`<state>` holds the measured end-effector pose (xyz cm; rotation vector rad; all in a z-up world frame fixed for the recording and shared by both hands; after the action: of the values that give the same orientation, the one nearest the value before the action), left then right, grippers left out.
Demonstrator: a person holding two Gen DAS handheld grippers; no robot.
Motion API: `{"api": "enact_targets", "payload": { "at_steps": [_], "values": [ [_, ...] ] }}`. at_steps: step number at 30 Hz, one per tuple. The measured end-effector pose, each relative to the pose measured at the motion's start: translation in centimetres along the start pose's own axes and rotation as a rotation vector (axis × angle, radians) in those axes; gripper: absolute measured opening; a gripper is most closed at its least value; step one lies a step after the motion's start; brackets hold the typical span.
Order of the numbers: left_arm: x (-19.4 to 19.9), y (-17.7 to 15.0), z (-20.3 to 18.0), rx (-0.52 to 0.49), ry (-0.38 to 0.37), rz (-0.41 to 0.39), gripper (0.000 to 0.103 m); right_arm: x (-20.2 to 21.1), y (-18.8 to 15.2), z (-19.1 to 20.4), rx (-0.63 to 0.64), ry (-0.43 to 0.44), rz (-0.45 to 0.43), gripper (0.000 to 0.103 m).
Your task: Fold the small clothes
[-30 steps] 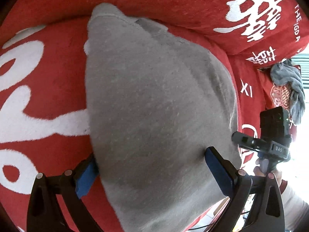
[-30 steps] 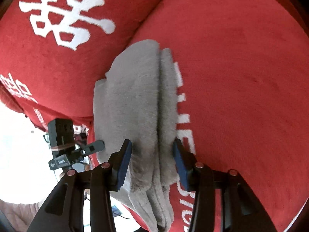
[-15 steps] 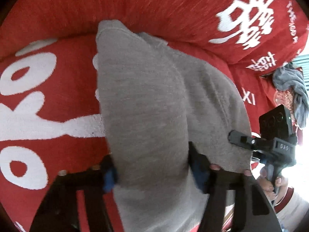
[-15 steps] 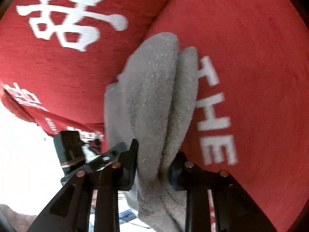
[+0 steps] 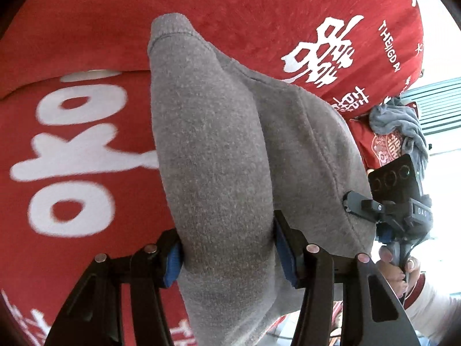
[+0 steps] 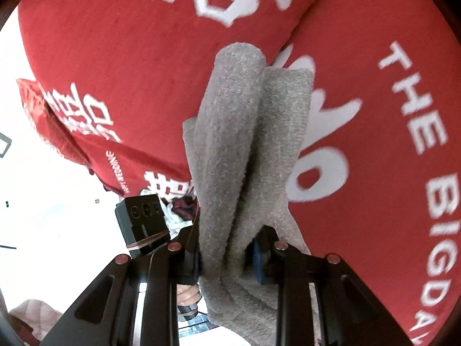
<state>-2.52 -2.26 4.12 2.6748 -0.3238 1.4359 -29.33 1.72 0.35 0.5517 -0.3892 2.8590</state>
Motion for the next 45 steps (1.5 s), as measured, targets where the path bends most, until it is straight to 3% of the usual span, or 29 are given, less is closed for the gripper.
{"api": "enact_targets", "payload": {
  "at_steps": [5,11,14,15,17,19,20,24,27,29,31,32,34,37,45],
  "values": [
    [2.3,-3.5,3.7,0.028,0.043,0.006,0.056,-4.6,-1.8,1.2,-0.012,0.013,0.043,0.029],
    [1.2,-5.5,8.2,0.105,0.108,0.025,0.057,-10.5,-2.3,0.5,-0.050,-0.010,0.091,0.029],
    [0.0,-6.0,10.2,0.151,0.208,0.037,0.059,-12.2,-1.5,-0.3,-0.060,-0.134,0.107,0.029],
    [0.0,-6.2,10.7,0.166,0.207,0.024,0.064,-12.0,-1.2,-0.4,-0.047,-0.216,0.097,0.029],
    [0.7,-6.7,11.5,0.197,0.177,0.002,0.065,-11.2,-0.8,-0.3,-0.037,-0.342,0.086,0.030],
    [1.1,-7.0,11.2,0.192,0.201,-0.008,0.065,-9.8,-0.8,0.0,-0.033,-0.510,0.076,0.032],
    [1.4,-7.2,11.0,0.185,0.223,-0.013,0.065,-9.4,-0.8,0.1,-0.029,-0.543,0.072,0.032],
    [2.8,-8.0,10.3,0.167,0.309,-0.041,0.065,-7.5,-2.5,1.1,-0.005,-0.594,0.070,0.032],
    [3.6,-8.6,10.4,0.182,0.333,-0.050,0.065,-7.9,-4.8,1.2,0.001,-0.552,0.120,0.041],
    [3.9,-9.2,10.9,0.200,0.345,-0.038,0.065,-9.0,-6.6,0.3,-0.002,-0.543,0.172,0.041],
    [3.8,-9.7,11.1,0.211,0.368,-0.026,0.065,-10.5,-8.0,-0.4,0.014,-0.579,0.212,0.031],
    [3.8,-9.9,11.2,0.214,0.384,-0.021,0.065,-11.1,-8.4,-0.5,0.028,-0.604,0.218,0.008],
    [3.6,-10.3,11.0,0.208,0.404,-0.015,0.065,-11.9,-8.9,0.0,0.068,-0.706,0.197,0.008],
    [2.6,-10.7,10.9,0.212,0.441,-0.004,0.075,-11.9,-8.7,-0.6,0.074,-0.806,0.168,0.007],
    [2.7,-11.2,10.7,0.253,0.476,-0.008,0.075,-10.6,-9.5,-1.6,0.053,-0.813,0.164,0.007]
  ]
}}
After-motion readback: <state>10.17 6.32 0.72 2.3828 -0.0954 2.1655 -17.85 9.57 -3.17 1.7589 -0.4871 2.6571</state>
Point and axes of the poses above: each gripper's, at about its wrist camera, not at the fingertips, and x roughly against the way its jaws point, z to its left, y to its top, the point moved 1 cm from there along -x, roughly the way its jaws point, and after that the axes turned 11 degrees about z, right-handed, at the moved point
